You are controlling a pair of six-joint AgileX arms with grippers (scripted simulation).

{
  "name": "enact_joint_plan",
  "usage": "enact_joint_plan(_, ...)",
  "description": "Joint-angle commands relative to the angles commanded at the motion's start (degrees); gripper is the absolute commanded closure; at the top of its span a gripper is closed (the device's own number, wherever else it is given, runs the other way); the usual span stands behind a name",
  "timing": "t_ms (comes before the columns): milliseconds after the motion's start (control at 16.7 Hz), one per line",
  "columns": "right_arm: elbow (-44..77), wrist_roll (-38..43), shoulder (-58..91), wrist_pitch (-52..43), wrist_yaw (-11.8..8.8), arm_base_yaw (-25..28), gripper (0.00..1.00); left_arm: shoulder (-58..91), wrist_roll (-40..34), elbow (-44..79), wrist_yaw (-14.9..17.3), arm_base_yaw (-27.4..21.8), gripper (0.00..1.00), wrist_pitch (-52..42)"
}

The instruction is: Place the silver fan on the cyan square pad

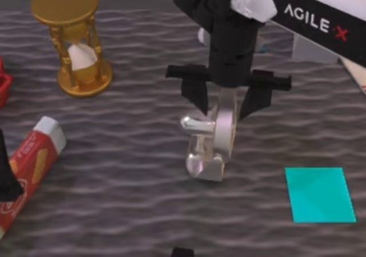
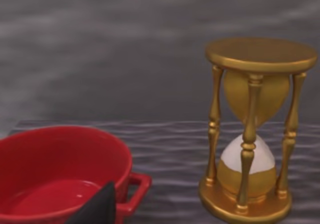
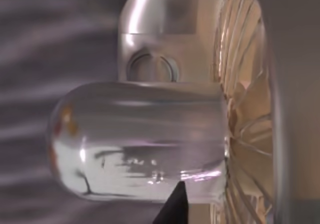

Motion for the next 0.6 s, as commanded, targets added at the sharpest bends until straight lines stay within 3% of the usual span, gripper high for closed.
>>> enact_joint_plan(300, 0.0, 0.0, 0.0, 0.0, 0.0, 0.0, 0.98, 0.0, 0.0, 0.0, 0.0, 0.0, 0.00, 0.0)
enact_joint_plan(600, 0.0, 0.0, 0.0, 0.0, 0.0, 0.0, 1.00, 0.0, 0.0, 0.0, 0.0, 0.0, 0.00, 0.0)
